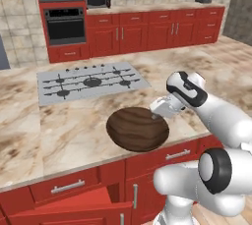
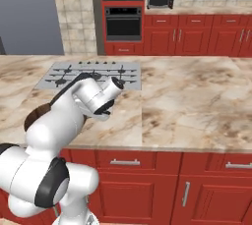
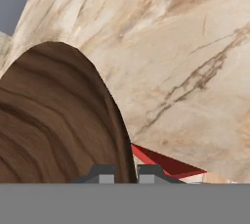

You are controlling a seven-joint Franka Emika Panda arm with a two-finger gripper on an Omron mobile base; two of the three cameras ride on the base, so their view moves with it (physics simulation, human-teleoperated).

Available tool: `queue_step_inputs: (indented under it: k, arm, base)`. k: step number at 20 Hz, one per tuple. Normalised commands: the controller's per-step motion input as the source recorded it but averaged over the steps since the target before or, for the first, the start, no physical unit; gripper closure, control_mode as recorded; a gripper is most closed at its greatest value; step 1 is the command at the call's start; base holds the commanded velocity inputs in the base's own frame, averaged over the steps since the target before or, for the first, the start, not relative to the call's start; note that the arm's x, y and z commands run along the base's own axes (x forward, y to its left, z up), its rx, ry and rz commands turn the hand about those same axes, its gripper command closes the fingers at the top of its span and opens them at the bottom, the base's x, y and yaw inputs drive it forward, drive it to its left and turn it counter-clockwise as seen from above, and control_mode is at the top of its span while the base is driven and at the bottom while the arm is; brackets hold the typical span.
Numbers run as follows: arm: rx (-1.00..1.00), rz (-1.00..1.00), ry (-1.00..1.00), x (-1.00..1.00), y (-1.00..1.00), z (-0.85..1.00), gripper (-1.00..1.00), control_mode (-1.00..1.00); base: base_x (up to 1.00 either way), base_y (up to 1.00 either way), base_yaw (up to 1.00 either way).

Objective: Pick the cup and bowl from the counter and place them on the counter next to the sink.

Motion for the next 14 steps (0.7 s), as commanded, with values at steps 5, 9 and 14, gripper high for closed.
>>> queue_step_inputs:
  k: [5,9,14]
  arm:
    - [0.00,0.00,0.00,0.00,0.00,0.00,1.00,1.00]
    - [0.00,0.00,0.00,0.00,0.00,0.00,1.00,1.00]
    - [0.00,0.00,0.00,0.00,0.00,0.00,1.00,1.00]
  base:
    - [0.00,-0.69,-0.54]
    - [0.00,-0.66,-0.64]
    - [0.00,-0.77,-0.63]
